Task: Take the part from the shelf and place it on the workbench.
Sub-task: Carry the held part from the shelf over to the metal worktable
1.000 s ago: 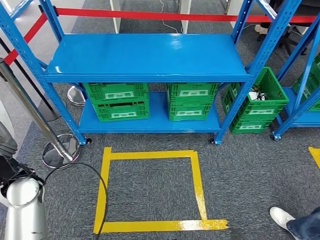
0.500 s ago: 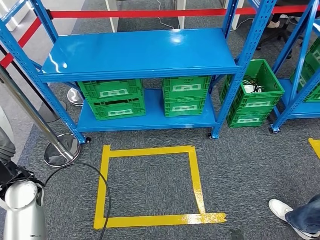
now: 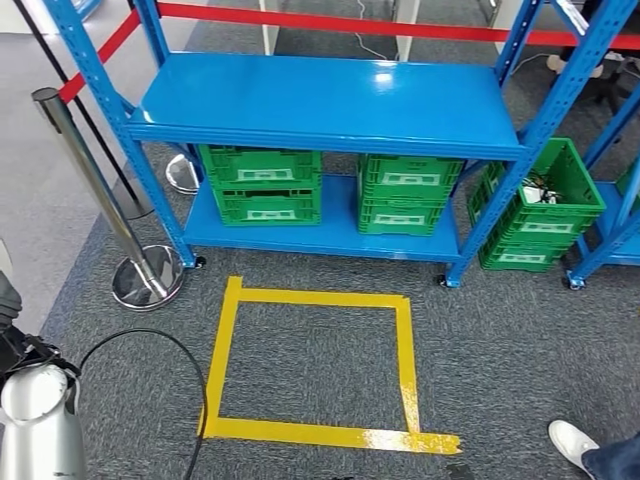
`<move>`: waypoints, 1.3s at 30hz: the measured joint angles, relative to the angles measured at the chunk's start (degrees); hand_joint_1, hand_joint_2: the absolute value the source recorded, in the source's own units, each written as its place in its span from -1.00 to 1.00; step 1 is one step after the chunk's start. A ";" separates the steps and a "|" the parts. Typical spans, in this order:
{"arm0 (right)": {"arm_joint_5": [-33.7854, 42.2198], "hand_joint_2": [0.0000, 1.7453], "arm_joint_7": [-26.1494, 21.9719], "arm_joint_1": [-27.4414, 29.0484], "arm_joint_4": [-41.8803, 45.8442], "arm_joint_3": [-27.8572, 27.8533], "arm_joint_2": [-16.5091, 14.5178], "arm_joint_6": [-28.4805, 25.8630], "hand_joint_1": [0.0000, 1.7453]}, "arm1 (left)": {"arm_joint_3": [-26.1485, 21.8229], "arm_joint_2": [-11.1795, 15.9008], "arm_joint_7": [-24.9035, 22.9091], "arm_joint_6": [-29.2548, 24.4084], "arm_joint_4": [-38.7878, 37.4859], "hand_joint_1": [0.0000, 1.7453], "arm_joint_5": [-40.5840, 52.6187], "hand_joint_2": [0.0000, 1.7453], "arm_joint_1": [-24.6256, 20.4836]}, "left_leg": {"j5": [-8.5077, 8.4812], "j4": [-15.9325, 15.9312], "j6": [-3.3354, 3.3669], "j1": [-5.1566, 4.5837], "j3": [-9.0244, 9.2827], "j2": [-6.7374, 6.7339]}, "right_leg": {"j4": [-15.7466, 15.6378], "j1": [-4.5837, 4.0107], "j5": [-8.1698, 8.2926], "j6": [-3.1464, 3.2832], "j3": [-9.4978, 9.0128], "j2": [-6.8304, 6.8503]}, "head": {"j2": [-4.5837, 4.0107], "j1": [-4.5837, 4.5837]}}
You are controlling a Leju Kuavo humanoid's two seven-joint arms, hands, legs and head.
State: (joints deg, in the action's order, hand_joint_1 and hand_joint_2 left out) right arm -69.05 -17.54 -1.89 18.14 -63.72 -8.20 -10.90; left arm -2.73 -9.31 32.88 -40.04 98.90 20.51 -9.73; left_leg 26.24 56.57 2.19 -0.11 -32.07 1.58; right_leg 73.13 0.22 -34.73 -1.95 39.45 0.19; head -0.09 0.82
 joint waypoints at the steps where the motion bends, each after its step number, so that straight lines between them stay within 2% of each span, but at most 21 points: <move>1: -0.20 1.00 0.02 -0.01 0.00 -0.01 0.00 0.26 -1.00 | -0.07 0.00 0.04 0.00 0.00 1.00 0.00 1.00 0.05 | -0.05 0.09 -0.09 0.04 -0.04 0.58 | -2.71 0.09 1.73 0.00 -1.50 -0.24 | 0.00 0.01; 3: -0.67 1.00 0.15 -0.02 -0.04 -0.01 0.00 0.73 -1.00 | -0.21 -0.01 0.14 0.00 0.00 1.00 0.01 1.00 0.05 | -0.07 0.38 -0.39 0.00 -0.21 1.66 | -10.80 0.50 5.12 0.04 -5.80 -2.65 | 0.00 0.01; 5: -1.12 1.00 0.35 0.01 -0.16 0.01 0.00 1.05 -1.00 | -0.37 -0.04 0.22 0.00 0.00 1.00 0.03 1.00 -0.06 | -0.25 0.80 -1.02 -0.01 -0.85 2.74 | -15.24 0.86 5.98 0.19 -8.22 -5.04 | 0.00 -0.05; 6: -1.30 1.00 0.44 0.04 -0.24 0.01 0.00 1.19 -1.00 | -0.44 -0.05 0.26 0.00 0.00 1.00 0.03 1.00 -0.07 | -0.46 0.90 -1.44 0.03 -1.22 3.38 | -15.55 0.85 5.76 0.35 -8.45 -5.26 | 0.00 -0.08; 8: -1.53 1.00 0.55 0.06 -0.40 0.01 -0.08 1.41 -1.00 | -0.61 -0.04 0.29 0.00 0.01 1.00 0.05 1.00 0.00 | -0.70 1.03 -2.12 0.21 -1.71 4.37 | -15.67 0.87 5.97 0.87 -8.43 -3.88 | 0.00 -0.06; 10: -1.64 1.00 0.57 0.01 -0.54 0.01 -0.17 1.52 -1.00 | -0.74 -0.01 0.33 -0.01 0.01 1.00 0.10 1.00 -0.08 | 1.07 3.54 -2.68 0.10 -2.95 2.75 | -15.90 1.04 6.18 1.55 -8.46 -2.31 | 0.00 -0.44; 13: -1.81 1.00 0.58 0.11 -0.59 0.01 -0.16 1.61 -1.00 | -0.80 -0.01 0.37 -0.01 -0.01 1.00 0.16 1.00 -0.17 | 6.55 14.47 -3.44 0.25 -7.65 -0.67 | -15.94 0.84 6.18 2.00 -8.35 0.19 | 0.00 -0.82; 15: -1.92 1.00 0.62 0.13 -0.61 0.01 -0.15 1.67 -1.00 | -0.91 -0.01 0.37 0.00 -0.02 1.00 0.24 1.00 -0.10 | 6.83 17.24 -3.46 0.33 -8.54 -1.17 | -15.92 0.68 6.16 2.03 -8.32 1.80 | 0.00 -0.83; 17: -2.02 1.00 0.65 0.02 -0.66 0.01 -0.16 1.74 -1.00 | -1.01 0.00 0.36 0.00 -0.02 1.00 0.31 1.00 -0.13 | 3.36 11.22 -3.03 0.24 -5.18 -1.96 | -15.92 0.52 6.09 2.01 -8.46 3.28 | 0.00 -0.83; 18: -2.05 1.00 0.65 -0.04 -0.69 0.01 -0.17 1.76 -1.00 | -1.03 0.00 0.36 0.00 -0.02 1.00 0.33 1.00 -0.18 | 1.87 6.99 -2.67 -0.05 -2.93 -3.39 | -15.92 0.39 6.02 1.96 -8.54 3.93 | 0.00 -0.81; 21: -2.08 1.00 0.64 -0.09 -0.74 0.01 -0.16 1.79 -1.00 | -1.06 -0.02 0.36 0.01 -0.01 1.00 0.40 1.00 -0.30 | 0.68 1.21 -1.60 -0.92 -0.37 -6.02 | -15.79 -0.07 5.83 1.48 -8.54 5.62 | 0.00 -0.74; 23: -2.08 1.00 0.62 -0.14 -0.74 0.01 -0.15 1.79 -1.00 | -1.19 -0.02 0.36 0.01 0.00 1.00 0.47 1.00 -0.25 | 0.36 1.07 -0.99 -0.83 -0.73 -4.68 | -15.77 -0.08 5.63 0.93 -8.51 6.52 | 0.00 -0.73; 25: -2.08 1.00 0.56 -0.21 -0.74 0.01 -0.14 1.78 -1.00 | -1.34 -0.05 0.37 0.00 0.02 1.00 0.53 1.00 -0.32 | -0.04 0.76 -0.31 -0.48 -0.83 -3.49 | -14.13 0.10 4.20 0.34 -7.72 4.50 | 0.00 -0.68; 27: -2.14 1.00 0.51 -0.14 -0.77 0.01 -0.14 1.81 -1.00 | -1.44 -0.22 0.45 0.00 0.02 1.00 0.65 1.00 -0.37 | -0.33 0.63 0.12 -0.30 -0.98 -2.26 | -7.68 0.29 0.72 -0.02 -4.74 1.15 | 0.00 -0.58; 29: -2.22 1.00 0.51 0.06 -0.81 0.01 -0.15 1.86 -1.00 | -1.51 -0.35 0.62 0.01 0.02 1.00 0.81 1.00 -0.27 | -0.43 0.69 0.27 -0.35 -1.13 -0.75 | -0.21 0.33 -1.90 -0.15 -1.07 0.01 | 0.00 -0.56; 30: -2.25 1.00 0.51 0.12 -0.83 0.01 -0.14 1.87 -1.00 | -1.56 -0.37 0.71 0.01 0.02 1.00 0.87 1.00 -0.23 | -0.45 0.75 0.30 -0.39 -1.16 0.03 | 1.09 0.33 -1.68 -0.15 -0.26 -0.09 | 0.00 -0.56; 32: -2.26 1.00 0.51 0.11 -0.83 0.01 -0.13 1.87 -1.00 | -1.68 -0.40 0.84 0.01 0.02 1.00 0.92 1.00 -0.19 | -0.44 0.95 0.27 -0.39 -1.13 1.62 | -3.46 0.36 2.03 0.06 -2.03 -0.68 | 0.00 -0.55; 34: -2.27 1.00 0.51 0.11 -0.84 0.01 -0.12 1.88 -1.00 | -1.81 -0.46 0.90 0.01 0.02 1.00 0.93 1.00 -0.25 | -0.39 1.35 0.04 -0.34 -1.38 3.09 | -11.38 0.65 5.46 0.39 -5.66 -3.62 | 0.00 -0.60; 36: -2.27 1.00 0.52 0.09 -0.85 0.01 -0.11 1.90 -1.00 | -1.93 -0.56 0.93 0.01 0.02 1.00 0.95 1.00 -0.30 | -0.57 1.65 -0.63 -0.10 -2.04 4.39 | -14.86 0.76 6.06 0.59 -7.40 -5.73 | 0.00 -0.61; 38: -2.29 1.00 0.53 0.05 -0.86 0.01 -0.15 1.93 -1.00 | -2.03 -0.60 0.95 0.01 0.03 1.00 0.96 1.00 -0.26 | -0.90 1.62 -1.45 0.19 -2.55 5.68 | -15.23 0.69 6.17 0.91 -7.64 -4.69 | 0.00 -0.58; 39: -2.31 1.00 0.53 0.03 -0.88 0.01 -0.19 1.93 -1.00 | -2.09 -0.58 0.97 0.01 0.07 1.00 0.96 1.00 -0.24 | -0.74 1.84 -1.81 0.14 -2.73 5.29 | -15.49 0.75 6.32 1.20 -7.80 -3.92 | 0.00 -0.63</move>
State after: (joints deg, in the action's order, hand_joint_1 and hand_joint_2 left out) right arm -71.36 -17.01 -1.86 17.26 -63.71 -8.39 -8.97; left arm -4.81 -9.89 33.85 -40.04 98.97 21.47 -9.97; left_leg 25.50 58.41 0.38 0.03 -34.80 6.87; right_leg 57.63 0.97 -28.41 -0.75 31.65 -3.73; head -0.09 0.19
